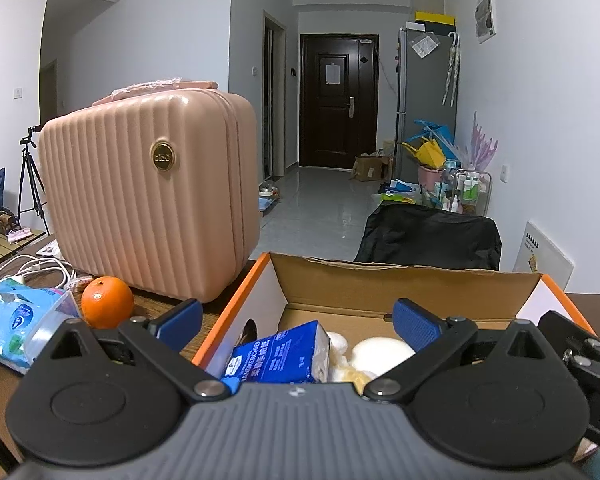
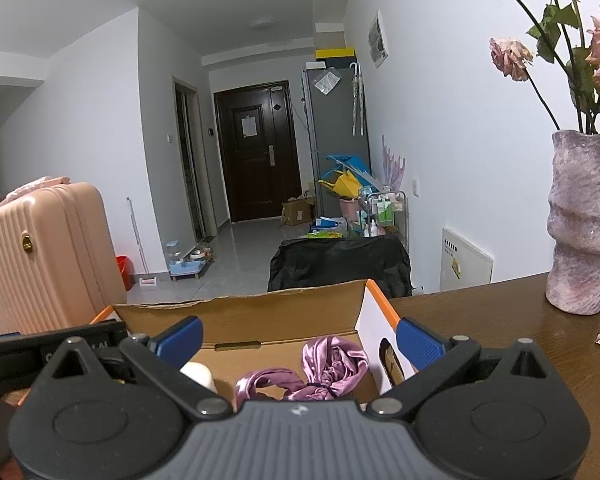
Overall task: Organize soft objects
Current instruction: 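Withdraw both open tools from the box back over the table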
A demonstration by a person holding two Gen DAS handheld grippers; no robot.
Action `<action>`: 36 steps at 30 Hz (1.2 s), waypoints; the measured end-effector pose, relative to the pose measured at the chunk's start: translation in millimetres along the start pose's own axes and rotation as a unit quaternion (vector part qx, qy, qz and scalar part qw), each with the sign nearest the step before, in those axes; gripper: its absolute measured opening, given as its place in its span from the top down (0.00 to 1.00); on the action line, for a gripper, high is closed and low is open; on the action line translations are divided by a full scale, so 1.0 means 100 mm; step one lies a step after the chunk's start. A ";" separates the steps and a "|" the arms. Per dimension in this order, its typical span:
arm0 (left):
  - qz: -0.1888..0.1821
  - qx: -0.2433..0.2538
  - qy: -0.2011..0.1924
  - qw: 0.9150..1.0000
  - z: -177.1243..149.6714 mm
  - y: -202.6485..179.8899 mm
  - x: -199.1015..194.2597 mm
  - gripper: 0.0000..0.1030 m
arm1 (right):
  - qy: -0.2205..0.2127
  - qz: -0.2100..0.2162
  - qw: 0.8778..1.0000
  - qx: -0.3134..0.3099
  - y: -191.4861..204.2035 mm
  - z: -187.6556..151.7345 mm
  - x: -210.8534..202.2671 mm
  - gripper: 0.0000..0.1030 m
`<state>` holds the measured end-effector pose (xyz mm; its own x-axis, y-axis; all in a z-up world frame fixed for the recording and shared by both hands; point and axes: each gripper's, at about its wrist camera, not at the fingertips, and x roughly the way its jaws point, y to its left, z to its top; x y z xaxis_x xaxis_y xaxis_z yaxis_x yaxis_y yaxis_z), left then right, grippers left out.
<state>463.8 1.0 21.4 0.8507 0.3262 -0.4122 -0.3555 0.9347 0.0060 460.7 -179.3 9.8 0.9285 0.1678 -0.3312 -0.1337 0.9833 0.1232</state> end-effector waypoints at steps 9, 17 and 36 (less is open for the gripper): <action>0.001 0.001 -0.006 1.000 -0.09 0.09 -0.22 0.00 | -0.009 0.000 1.000 0.001 -0.02 -0.05 -0.23 0.00; -0.003 0.005 -0.008 1.000 -0.20 0.18 -0.41 0.00 | -0.018 0.005 1.000 -0.002 -0.06 -0.13 -0.49 0.00; -0.031 0.036 -0.010 0.999 -0.57 0.48 -1.07 0.00 | -0.031 0.023 0.998 -0.047 -0.09 -0.49 -1.30 0.00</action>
<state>334.2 2.7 13.9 0.8781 0.2701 -0.3949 -0.2740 0.9605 0.0478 324.3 -206.0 5.7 0.9401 0.2107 -0.2680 -0.2058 0.9775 0.0466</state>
